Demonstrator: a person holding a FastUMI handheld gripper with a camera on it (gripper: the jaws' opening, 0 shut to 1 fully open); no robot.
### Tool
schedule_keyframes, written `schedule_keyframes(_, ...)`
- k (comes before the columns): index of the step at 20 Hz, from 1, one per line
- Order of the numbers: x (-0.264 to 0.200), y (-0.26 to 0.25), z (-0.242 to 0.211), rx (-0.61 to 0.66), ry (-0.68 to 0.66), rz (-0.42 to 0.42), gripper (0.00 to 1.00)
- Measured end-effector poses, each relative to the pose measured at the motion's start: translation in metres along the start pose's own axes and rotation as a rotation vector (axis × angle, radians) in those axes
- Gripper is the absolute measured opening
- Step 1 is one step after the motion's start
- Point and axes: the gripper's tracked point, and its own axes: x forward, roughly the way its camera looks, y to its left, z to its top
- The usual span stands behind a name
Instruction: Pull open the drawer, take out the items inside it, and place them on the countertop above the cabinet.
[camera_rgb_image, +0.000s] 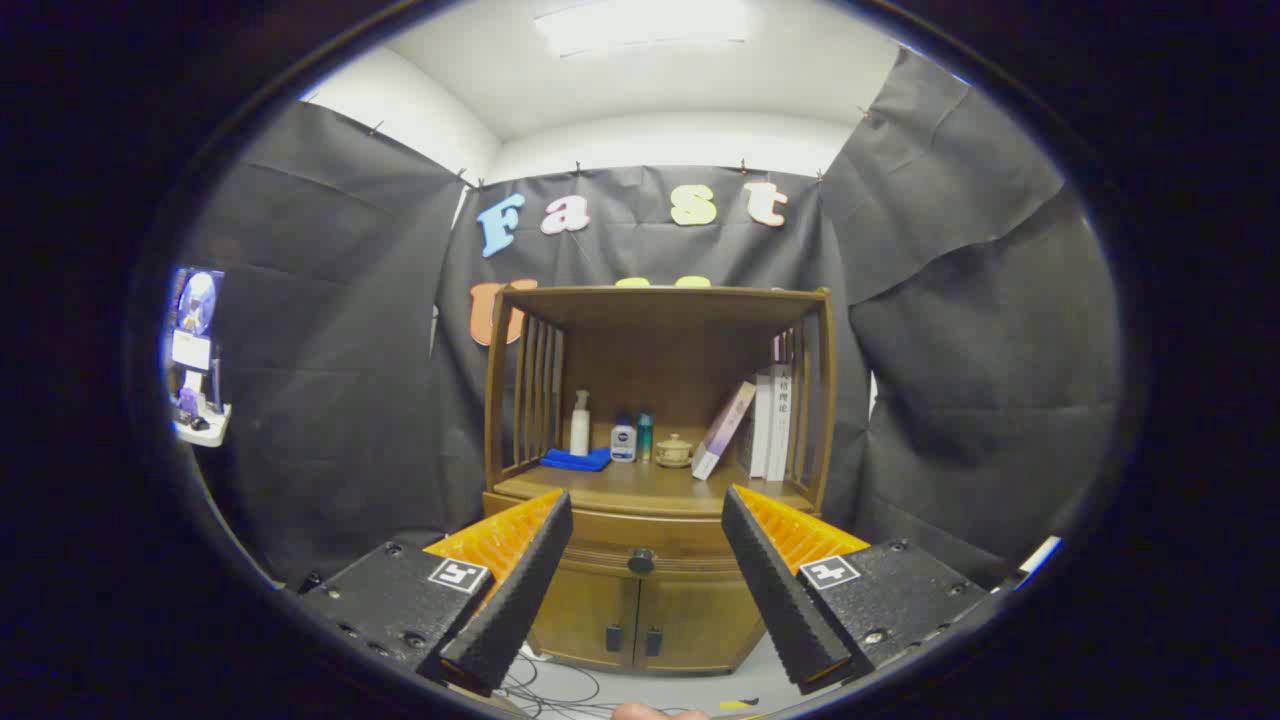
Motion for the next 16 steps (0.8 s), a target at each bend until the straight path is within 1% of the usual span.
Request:
schedule_keyframes(4, -0.001, 0.002, -0.004, 0.044, 0.017, -0.012, 0.98)
schedule_keyframes(12, 0.009, 0.0, -0.009, 0.043, 0.021, -0.029, 0.98)
schedule_keyframes(16, 0.019, 0.005, -0.011, 0.048, 0.021, -0.012, 0.98)
